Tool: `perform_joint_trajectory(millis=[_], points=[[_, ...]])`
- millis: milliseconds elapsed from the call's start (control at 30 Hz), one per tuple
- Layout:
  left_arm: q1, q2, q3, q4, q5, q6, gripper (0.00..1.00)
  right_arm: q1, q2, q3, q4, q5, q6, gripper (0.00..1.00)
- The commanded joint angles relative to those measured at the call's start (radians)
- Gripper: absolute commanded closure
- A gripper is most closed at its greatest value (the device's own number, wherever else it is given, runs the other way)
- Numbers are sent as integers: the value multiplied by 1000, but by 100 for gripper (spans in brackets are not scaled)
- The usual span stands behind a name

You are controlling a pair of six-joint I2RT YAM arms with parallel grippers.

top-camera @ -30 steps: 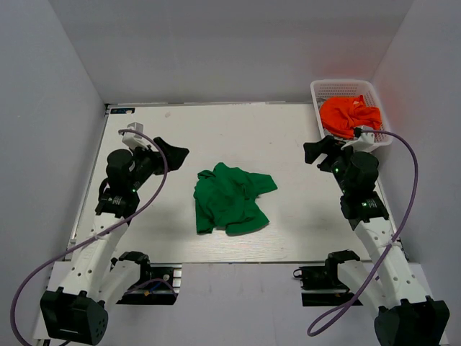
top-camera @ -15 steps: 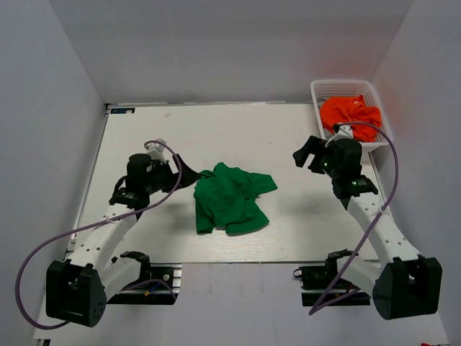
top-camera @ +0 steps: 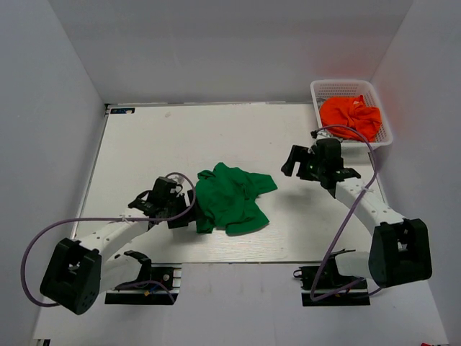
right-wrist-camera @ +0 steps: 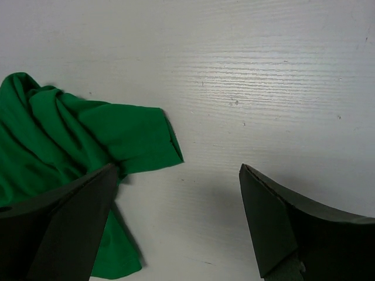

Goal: Fold and stack the t-shirts
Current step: Flatten out the tshirt

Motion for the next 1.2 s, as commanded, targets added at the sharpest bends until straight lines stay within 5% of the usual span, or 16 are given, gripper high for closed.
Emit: perform_joint_trajectory(millis=[0, 133, 233, 267, 467, 733, 833, 867, 933, 1167], points=[[-68, 47, -9, -2, -64, -38, 15, 24, 33, 63, -14, 39, -13, 10], [-152, 159, 9, 80, -24, -38, 25, 66, 126, 74, -1, 46, -5, 15], [-189, 225, 63, 23, -125, -47, 49, 92, 213, 106, -7, 34, -9, 17], [-203, 225, 75, 14, -134, -47, 64, 107, 232, 127, -7, 40, -8, 17], [-225, 210, 166, -109, -260, -47, 100, 199, 387, 186, 5, 78, -14, 16], [-234, 154, 233, -216, -338, -80, 100, 297, 519, 259, -32, 310, -11, 22], [-234, 154, 266, -283, -401, -92, 100, 330, 535, 264, -27, 384, 4, 44], [-234, 154, 285, -299, -419, -101, 100, 336, 536, 265, -29, 390, 13, 69], [-234, 145, 310, -343, -488, -112, 100, 339, 536, 281, -32, 416, 24, 99], [-234, 136, 624, -532, -805, -168, 100, 340, 363, 342, -25, 560, 9, 100]])
